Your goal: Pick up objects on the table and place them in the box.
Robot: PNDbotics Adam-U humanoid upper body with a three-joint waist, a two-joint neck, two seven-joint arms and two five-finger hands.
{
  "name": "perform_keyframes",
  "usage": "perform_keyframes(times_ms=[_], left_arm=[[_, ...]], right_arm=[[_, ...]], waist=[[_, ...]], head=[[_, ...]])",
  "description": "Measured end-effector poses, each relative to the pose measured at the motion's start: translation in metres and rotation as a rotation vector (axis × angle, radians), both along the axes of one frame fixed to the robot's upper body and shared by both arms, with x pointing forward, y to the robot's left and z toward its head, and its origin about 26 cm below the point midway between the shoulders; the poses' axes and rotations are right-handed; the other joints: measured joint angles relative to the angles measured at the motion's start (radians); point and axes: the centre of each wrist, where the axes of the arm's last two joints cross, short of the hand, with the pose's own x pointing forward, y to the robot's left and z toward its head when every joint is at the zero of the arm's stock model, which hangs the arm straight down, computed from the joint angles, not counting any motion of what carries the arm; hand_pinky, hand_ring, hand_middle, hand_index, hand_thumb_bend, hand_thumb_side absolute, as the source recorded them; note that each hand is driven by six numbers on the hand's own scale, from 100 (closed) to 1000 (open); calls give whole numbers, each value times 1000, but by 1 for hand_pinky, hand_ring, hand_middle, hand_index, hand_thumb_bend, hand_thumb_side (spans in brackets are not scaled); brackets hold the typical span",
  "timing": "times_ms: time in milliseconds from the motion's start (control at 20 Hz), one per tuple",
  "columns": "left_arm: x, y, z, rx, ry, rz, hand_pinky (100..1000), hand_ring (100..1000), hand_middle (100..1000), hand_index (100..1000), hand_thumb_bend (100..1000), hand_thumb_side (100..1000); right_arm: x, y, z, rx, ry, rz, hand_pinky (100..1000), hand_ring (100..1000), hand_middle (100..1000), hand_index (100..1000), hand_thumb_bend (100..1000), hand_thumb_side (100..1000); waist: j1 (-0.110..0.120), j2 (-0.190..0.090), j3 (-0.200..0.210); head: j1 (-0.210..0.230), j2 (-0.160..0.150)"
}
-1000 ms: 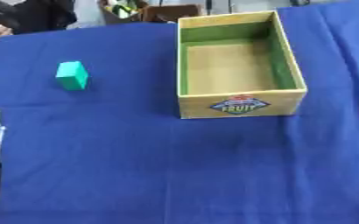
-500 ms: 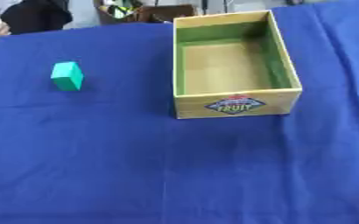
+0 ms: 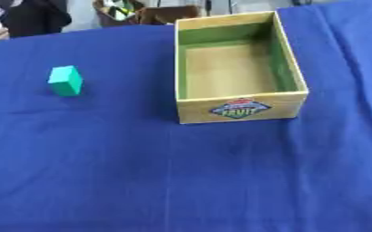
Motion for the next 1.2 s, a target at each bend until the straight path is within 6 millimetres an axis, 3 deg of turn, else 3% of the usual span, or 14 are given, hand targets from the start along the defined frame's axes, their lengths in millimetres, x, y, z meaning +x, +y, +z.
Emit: perform_keyframes(times_ms=[150,200,500,800,850,900,950,1000,1200], left_arm=[[14,4,-1,60,115,28,753,834,866,1000,982,977],[18,5,-2,76,150,37,762,841,872,1000,1000,968],[33,7,-14,152,314,69,799,866,905,1000,1000,880],[36,3,-10,188,390,69,808,870,940,1000,1000,769],[37,2,-9,197,390,69,810,869,939,1000,916,753],[37,1,-7,211,388,74,810,869,939,1000,897,749],[37,0,-5,229,383,79,812,870,943,1000,782,729],[37,-2,-4,253,381,86,814,872,949,1000,726,715],[39,-7,-5,329,386,89,812,864,947,1000,696,700]], right_arm=[[0,1,0,-5,5,6,728,763,740,747,100,907],[0,1,0,-7,6,8,728,763,739,747,100,907],[0,1,2,-17,7,9,729,763,739,745,100,903],[1,3,3,-23,10,17,730,764,738,743,100,899],[1,3,3,-24,11,18,731,764,738,743,100,899],[1,3,3,-24,12,18,731,764,737,743,100,899],[1,3,3,-25,13,18,731,764,737,742,100,899],[1,3,3,-26,14,19,731,764,737,742,100,898],[1,3,3,-27,15,19,731,764,736,741,100,897]], waist=[[2,5,-5],[4,7,-5],[7,26,-16],[15,39,-24],[17,40,-27],[19,42,-30],[21,43,-33],[22,44,-35],[24,51,-42]], head=[[6,-2],[10,-4],[30,-27],[41,-45],[43,-46],[45,-48],[47,-52],[48,-54],[52,-62]])
